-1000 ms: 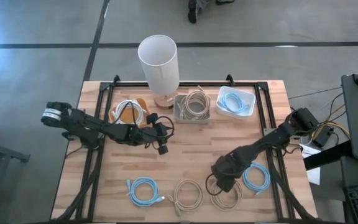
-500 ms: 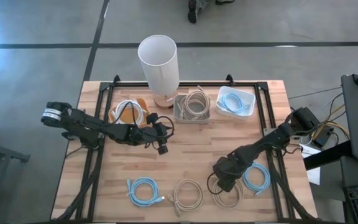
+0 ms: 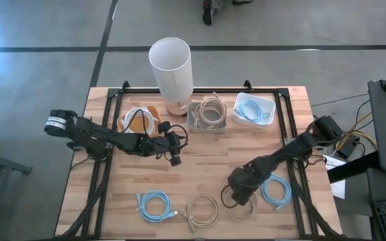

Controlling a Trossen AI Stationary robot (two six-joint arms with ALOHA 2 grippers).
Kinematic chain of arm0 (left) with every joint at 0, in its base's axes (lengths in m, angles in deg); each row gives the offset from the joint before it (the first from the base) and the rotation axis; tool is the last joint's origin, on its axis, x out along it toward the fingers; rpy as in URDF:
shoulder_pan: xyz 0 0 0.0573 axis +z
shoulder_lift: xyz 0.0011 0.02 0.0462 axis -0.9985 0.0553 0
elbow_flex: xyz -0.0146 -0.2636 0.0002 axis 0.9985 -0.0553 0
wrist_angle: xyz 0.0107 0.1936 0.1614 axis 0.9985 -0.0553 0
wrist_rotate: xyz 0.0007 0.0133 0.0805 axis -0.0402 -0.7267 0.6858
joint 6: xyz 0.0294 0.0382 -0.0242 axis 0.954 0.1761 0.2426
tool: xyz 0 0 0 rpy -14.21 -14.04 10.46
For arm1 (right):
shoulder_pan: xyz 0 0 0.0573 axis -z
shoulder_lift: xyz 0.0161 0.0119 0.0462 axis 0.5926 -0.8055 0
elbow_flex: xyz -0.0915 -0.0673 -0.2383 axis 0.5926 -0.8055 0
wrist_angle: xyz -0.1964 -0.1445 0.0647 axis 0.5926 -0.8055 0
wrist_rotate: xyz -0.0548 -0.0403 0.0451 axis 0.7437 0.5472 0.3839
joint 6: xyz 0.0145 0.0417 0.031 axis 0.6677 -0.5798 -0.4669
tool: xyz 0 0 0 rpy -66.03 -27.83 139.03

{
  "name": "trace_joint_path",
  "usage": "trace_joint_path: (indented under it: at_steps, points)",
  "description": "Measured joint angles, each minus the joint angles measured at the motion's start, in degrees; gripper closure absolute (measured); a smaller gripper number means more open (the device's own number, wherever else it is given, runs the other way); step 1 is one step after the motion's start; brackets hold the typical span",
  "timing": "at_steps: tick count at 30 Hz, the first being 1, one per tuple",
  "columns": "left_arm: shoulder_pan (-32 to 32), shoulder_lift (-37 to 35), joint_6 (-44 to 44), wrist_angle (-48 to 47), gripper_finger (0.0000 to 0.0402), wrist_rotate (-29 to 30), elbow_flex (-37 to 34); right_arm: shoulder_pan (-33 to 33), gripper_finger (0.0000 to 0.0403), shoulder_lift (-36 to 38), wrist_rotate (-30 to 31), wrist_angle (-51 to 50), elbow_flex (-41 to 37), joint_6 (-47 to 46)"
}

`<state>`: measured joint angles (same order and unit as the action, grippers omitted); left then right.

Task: Sort HDMI cables
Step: Put the brown HDMI cable into the gray bin

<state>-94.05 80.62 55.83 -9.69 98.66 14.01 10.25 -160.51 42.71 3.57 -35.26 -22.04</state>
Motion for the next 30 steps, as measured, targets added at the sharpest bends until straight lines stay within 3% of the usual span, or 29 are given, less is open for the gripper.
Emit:
trace_joint_path:
  at_steps: [4,8,16,25,30]
  points:
    - [0.0,0.0,0.3,0.0,0.0261,0.0,0.0,0.1,0.0389,0.0,1.5,-1.3,5.3,4.4]
    - [0.0,0.0,0.4,0.0,0.0261,0.0,0.0,0.3,0.039,0.0,6.9,-7.5,11.6,8.9]
    - [0.0,0.0,1.5,0.0,0.0261,0.0,0.0,3.8,0.039,0.1,26.1,-21.7,22.1,15.7]
    - [0.0,0.0,1.6,0.0,0.0261,0.0,0.0,11.4,0.039,0.2,54.6,-22.6,28.1,27.1]
    - [0.0,0.0,1.6,0.0,0.0261,0.0,0.0,18.2,0.039,0.2,57.6,-21.6,29.9,32.4]
